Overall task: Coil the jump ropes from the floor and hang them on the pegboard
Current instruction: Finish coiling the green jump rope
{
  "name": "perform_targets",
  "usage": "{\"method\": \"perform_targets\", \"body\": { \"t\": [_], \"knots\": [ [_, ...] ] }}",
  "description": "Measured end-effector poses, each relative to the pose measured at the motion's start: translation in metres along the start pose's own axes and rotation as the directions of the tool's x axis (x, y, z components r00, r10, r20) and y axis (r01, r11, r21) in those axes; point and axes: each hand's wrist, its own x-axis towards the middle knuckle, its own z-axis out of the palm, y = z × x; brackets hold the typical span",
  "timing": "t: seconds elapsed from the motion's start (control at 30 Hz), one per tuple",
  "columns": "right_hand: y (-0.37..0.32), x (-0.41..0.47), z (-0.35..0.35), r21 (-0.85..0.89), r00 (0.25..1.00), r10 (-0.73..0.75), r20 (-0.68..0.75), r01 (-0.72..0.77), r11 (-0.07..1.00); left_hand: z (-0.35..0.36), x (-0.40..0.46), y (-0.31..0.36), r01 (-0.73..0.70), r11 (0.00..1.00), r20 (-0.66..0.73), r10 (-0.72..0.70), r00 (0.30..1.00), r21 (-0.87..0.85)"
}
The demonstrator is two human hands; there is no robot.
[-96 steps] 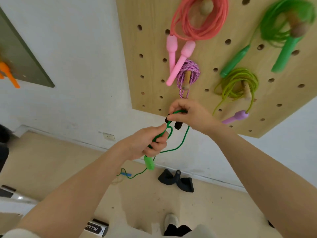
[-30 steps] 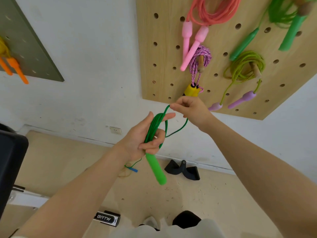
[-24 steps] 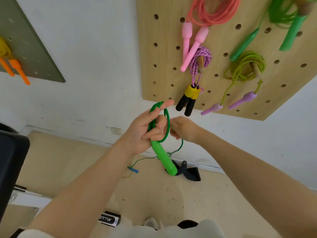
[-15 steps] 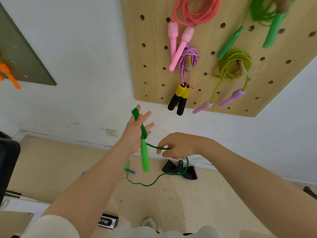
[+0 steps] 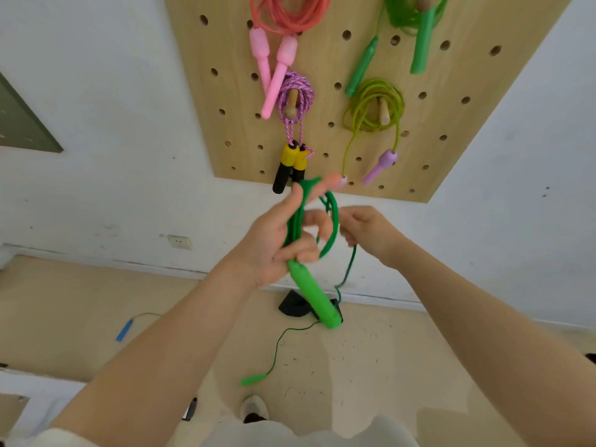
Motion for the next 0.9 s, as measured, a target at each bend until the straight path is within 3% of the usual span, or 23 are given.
{"method": "perform_targets", "body": {
  "t": [0.1,0.17,0.23,0.3,0.37,0.43,0.5,0.57,0.63,0.7,0.77,0.83,0.9],
  "knots": [
    [0.012,-0.028,-0.002,-0.237,0.936,0.172,0.309,-0.099,0.966,0.007,0.011,-0.006,-0.176,0.984,-0.279,0.166,0.946,-0.012],
    [0.014,-0.047,-0.005,-0.334,0.857,0.250,0.451,-0.097,0.937,0.000,0.016,-0.017,-0.188,0.982,-0.465,0.166,0.870,-0.001],
    [0.008,-0.063,-0.010,-0.354,0.817,0.250,0.519,-0.061,0.933,-0.009,0.017,-0.035,-0.076,0.992,-0.594,0.124,0.795,0.106],
    [-0.002,-0.075,-0.017,-0.334,0.817,0.159,0.555,0.044,0.942,-0.011,0.012,-0.058,0.141,0.940,-0.649,0.101,0.754,0.310],
    [-0.012,-0.084,-0.028,-0.256,0.842,0.041,0.539,0.117,0.960,-0.002,0.006,-0.077,0.302,0.834,-0.639,0.077,0.765,0.462],
    [-0.016,-0.088,-0.041,-0.136,0.918,-0.057,0.392,0.120,0.983,0.013,-0.002,-0.089,0.360,0.782,-0.574,-0.004,0.819,0.508],
    [-0.011,-0.088,-0.055,-0.026,0.980,-0.113,0.163,0.119,0.993,0.034,-0.009,-0.094,0.322,0.834,-0.422,-0.120,0.899,0.448],
    [0.000,-0.088,-0.064,0.021,0.993,-0.120,0.010,0.120,0.993,0.054,-0.013,-0.096,0.247,0.923,-0.227,-0.183,0.957,0.296],
    [0.015,-0.091,-0.064,0.025,0.992,-0.124,-0.007,0.124,0.992,0.072,-0.014,-0.094,0.155,0.977,-0.054,-0.148,0.988,0.149],
    [0.029,-0.096,-0.058,0.007,0.991,-0.131,0.025,0.131,0.991,0.085,-0.011,-0.089,0.035,0.998,-0.024,-0.034,0.999,0.057],
    [0.035,-0.106,-0.051,-0.081,0.990,-0.079,0.121,0.089,0.993,0.091,-0.002,-0.084,-0.098,0.995,-0.219,0.094,0.971,-0.006],
    [0.033,-0.118,-0.044,-0.242,0.952,0.024,0.306,0.053,0.969,0.091,0.009,-0.084,-0.208,0.977,-0.499,0.162,0.851,-0.037],
    [0.028,-0.130,-0.041,-0.389,0.883,0.100,0.459,0.098,0.916,0.084,0.017,-0.089,-0.231,0.973,-0.683,0.158,0.714,-0.017]
  ]
}}
